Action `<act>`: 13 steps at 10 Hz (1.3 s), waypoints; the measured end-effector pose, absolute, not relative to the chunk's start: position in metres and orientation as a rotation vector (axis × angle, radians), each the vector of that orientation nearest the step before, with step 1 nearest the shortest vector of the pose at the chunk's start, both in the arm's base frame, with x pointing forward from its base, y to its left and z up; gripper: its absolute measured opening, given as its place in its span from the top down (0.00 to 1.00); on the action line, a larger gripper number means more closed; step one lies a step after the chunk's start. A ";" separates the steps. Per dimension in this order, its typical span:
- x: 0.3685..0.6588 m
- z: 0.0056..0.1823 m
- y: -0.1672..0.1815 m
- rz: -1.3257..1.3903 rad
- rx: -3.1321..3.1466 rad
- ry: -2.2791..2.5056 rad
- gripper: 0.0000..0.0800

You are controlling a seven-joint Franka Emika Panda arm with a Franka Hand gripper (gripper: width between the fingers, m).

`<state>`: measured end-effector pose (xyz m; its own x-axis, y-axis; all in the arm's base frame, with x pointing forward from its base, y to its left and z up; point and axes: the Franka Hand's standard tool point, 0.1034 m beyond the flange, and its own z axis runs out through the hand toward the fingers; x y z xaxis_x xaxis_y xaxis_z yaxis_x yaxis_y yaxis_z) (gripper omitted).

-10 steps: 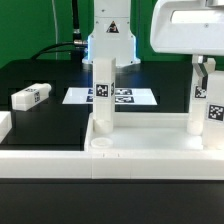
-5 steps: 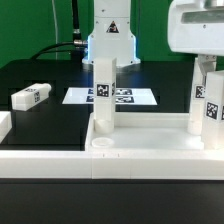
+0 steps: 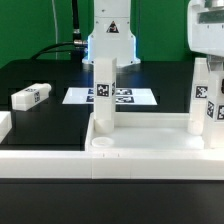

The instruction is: Assemble desk

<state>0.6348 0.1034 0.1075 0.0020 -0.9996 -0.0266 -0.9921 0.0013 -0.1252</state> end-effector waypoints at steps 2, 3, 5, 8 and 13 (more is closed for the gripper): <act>0.635 0.107 0.103 -0.107 -2.152 2.136 0.47; 0.635 0.107 0.103 -0.110 -2.190 2.100 0.30; 0.635 0.106 0.101 -0.118 -2.300 1.989 0.21; 0.636 0.107 0.102 -0.135 -2.625 1.587 0.19; 0.636 0.105 0.102 -0.170 -2.942 0.969 0.19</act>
Offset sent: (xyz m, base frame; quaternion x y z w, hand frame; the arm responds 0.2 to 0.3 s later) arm 0.0006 -0.0045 0.0003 -0.0108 -0.0057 -0.0792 0.9968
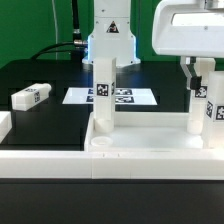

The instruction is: Assemble desk

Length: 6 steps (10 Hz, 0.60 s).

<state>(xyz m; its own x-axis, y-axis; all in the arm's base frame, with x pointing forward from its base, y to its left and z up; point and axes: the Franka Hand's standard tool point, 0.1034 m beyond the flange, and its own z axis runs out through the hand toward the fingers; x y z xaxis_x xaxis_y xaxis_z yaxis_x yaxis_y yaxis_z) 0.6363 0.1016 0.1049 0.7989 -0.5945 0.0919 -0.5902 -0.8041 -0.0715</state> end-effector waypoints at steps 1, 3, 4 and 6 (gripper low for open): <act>0.636 0.105 0.102 -0.172 -2.972 0.890 0.19; 0.636 0.105 0.102 -0.183 -3.044 0.707 0.19; 0.636 0.105 0.103 -0.183 -3.058 0.661 0.19; 0.636 0.105 0.102 -0.187 -3.113 0.445 0.19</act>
Offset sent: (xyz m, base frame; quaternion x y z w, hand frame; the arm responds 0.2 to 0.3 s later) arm 0.0024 0.0077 0.0011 -0.0157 0.0071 -0.1341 0.9908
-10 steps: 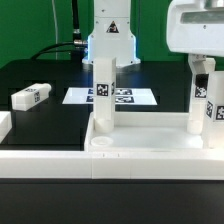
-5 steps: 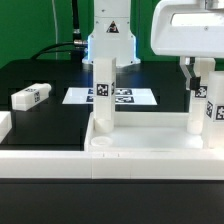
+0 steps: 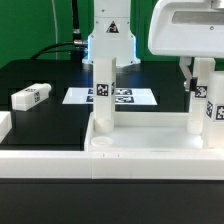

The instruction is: Assemble desk

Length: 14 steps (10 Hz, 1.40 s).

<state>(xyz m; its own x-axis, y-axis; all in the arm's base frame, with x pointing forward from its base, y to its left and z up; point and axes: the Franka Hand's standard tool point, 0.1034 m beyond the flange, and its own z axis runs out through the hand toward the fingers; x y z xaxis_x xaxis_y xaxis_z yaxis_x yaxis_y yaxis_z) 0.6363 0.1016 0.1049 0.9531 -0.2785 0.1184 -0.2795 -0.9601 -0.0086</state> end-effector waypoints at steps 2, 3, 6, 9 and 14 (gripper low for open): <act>0.636 0.105 0.101 0.185 3.108 -0.277 0.19; 0.637 0.105 0.102 0.186 3.110 -0.190 0.19; 0.637 0.105 0.101 0.189 3.103 -0.128 0.21; 0.637 0.105 0.101 0.191 3.103 -0.190 0.64; 0.637 0.105 0.089 0.197 3.048 -0.636 0.64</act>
Offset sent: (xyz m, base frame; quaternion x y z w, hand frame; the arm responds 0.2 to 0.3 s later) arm -0.0009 0.0044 0.0021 -0.0083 0.0115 -0.1069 0.9942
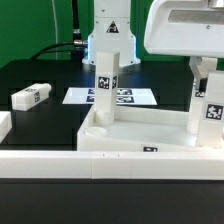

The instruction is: Assemble desk

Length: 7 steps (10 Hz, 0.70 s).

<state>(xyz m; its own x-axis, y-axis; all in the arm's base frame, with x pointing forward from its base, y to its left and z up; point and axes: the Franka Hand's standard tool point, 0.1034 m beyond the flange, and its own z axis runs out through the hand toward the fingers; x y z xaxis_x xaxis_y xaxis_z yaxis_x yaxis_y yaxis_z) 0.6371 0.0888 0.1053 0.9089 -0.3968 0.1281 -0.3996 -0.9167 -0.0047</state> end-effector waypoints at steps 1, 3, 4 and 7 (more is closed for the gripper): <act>0.636 0.105 0.083 0.199 3.019 -0.744 0.64; 0.636 0.105 0.074 0.195 2.978 -0.879 0.63; 0.636 0.105 0.074 0.194 2.978 -0.883 0.56; 0.635 0.121 0.077 0.211 3.001 -0.877 0.22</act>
Offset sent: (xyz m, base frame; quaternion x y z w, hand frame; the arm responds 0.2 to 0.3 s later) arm 0.0000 0.0000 0.0000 0.0000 0.0000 0.0650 0.9979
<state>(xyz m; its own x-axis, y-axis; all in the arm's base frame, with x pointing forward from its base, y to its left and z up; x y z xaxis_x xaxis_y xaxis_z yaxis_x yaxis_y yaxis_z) 0.6346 0.0765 0.1207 0.8343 -0.5355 0.1312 -0.5366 -0.8433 -0.0298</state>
